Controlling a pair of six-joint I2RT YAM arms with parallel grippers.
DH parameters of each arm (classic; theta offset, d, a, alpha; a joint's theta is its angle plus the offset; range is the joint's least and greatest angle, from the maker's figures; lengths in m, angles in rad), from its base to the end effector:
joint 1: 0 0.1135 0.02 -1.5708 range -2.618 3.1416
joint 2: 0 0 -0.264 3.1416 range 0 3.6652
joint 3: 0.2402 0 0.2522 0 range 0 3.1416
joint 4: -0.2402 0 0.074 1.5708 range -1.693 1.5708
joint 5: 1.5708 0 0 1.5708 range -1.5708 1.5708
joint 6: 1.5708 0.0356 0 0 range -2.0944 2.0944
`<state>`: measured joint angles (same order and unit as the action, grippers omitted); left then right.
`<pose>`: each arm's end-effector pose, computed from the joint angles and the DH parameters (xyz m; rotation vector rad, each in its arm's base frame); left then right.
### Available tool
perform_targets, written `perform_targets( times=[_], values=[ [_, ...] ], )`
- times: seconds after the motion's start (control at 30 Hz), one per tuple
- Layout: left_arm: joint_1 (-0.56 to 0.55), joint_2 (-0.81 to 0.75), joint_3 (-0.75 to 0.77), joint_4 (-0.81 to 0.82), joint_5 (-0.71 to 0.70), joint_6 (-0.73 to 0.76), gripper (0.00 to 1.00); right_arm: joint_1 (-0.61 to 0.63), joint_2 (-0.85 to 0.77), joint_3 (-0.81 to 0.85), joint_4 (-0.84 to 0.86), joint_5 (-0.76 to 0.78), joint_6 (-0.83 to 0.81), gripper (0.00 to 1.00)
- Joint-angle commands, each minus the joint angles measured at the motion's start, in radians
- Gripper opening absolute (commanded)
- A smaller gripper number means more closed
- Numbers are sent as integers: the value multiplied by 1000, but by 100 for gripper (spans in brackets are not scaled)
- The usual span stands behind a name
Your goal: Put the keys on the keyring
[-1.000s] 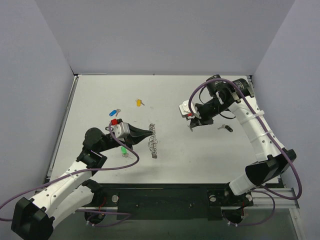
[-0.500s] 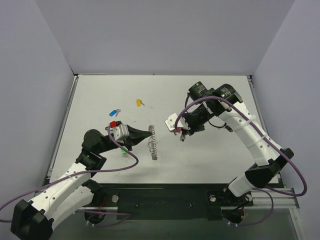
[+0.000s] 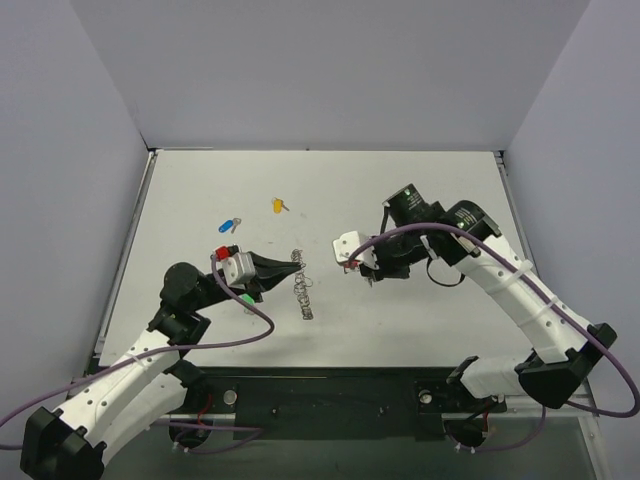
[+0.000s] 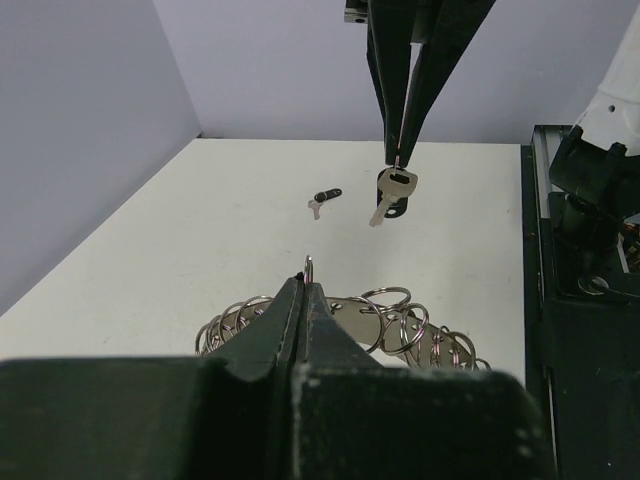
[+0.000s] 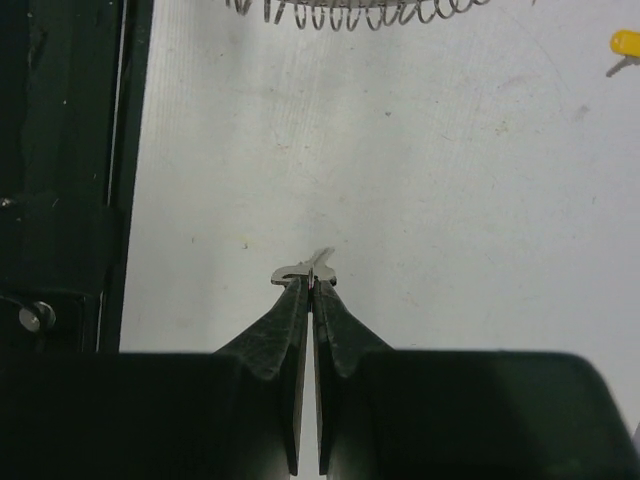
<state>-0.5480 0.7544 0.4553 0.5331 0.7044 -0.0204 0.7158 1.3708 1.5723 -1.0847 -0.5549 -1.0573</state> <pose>0.1397 -0.1123 0.3029 0.9394 1.1167 -0.9365 0.1852 0.1859 0.3995 -1.9561 1.2890 0.5123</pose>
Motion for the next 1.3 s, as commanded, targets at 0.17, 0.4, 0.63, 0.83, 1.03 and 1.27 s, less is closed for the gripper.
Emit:
perform_targets(
  times=[0.17, 0.4, 0.63, 0.83, 1.03, 1.27],
  values=[
    [6, -21, -7, 39, 6, 97, 0, 27, -223, -314, 448, 30, 321, 0],
    [13, 3, -14, 64, 30, 94, 0, 43, -269, -431, 559, -3, 365, 0],
    [13, 33, -14, 80, 52, 89, 0, 65, -292, -480, 603, -17, 359, 0],
    [10, 48, -14, 84, 63, 89, 0, 66, -299, -489, 628, 0, 368, 0],
    [8, 42, -9, 56, 58, 114, 0, 68, -306, -512, 663, 0, 402, 0],
    [6, 40, -6, 36, 56, 131, 0, 66, -306, -523, 701, 21, 485, 0]
  ],
)
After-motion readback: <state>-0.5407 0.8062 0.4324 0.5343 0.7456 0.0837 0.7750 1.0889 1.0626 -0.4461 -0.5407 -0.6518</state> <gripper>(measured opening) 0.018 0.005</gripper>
